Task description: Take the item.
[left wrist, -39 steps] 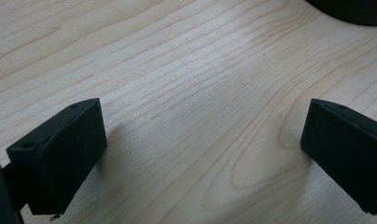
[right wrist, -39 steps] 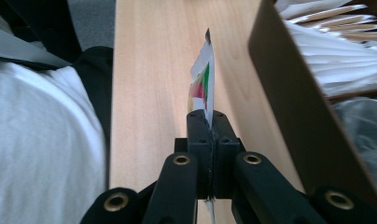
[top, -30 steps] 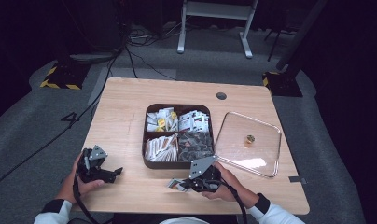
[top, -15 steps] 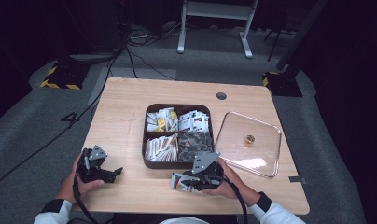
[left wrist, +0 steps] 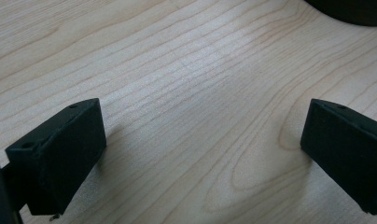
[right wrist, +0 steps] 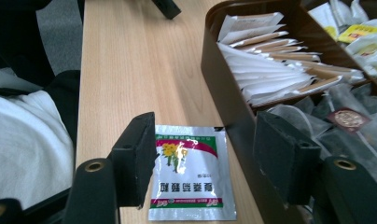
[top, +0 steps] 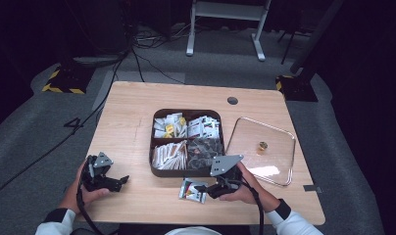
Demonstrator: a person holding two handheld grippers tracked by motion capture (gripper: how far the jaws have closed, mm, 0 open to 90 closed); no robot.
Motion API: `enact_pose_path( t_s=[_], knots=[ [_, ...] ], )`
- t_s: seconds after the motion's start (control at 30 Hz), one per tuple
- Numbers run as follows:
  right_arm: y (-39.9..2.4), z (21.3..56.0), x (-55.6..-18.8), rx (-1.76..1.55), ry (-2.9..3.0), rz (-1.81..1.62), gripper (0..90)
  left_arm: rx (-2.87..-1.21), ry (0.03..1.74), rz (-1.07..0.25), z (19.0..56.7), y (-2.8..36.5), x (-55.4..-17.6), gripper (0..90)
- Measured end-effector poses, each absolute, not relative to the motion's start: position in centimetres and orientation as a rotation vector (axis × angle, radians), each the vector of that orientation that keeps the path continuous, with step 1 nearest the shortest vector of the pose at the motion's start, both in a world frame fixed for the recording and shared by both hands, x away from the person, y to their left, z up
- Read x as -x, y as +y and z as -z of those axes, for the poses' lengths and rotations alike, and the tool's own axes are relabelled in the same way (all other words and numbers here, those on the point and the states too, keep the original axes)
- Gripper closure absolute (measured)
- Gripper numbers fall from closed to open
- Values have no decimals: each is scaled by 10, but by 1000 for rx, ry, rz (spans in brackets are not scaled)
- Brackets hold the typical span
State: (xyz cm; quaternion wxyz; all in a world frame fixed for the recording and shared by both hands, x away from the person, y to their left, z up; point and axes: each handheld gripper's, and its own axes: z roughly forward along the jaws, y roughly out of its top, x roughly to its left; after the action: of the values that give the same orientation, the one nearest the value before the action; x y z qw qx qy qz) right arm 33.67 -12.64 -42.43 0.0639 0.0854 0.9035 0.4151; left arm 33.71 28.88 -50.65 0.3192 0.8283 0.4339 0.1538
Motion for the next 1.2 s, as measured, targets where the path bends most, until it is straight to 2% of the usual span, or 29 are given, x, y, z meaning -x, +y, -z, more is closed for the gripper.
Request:
enact_pose_path(
  t_s=[0.7,1.2],
  knots=[
    [-159,400,-357,-383,2563,-1242,317,-2186,1127,-402,506,289,-338,4],
    [-220,391,-399,-653,2397,-1209,316,-2183,1126,-398,507,289,-339,3]
  ],
)
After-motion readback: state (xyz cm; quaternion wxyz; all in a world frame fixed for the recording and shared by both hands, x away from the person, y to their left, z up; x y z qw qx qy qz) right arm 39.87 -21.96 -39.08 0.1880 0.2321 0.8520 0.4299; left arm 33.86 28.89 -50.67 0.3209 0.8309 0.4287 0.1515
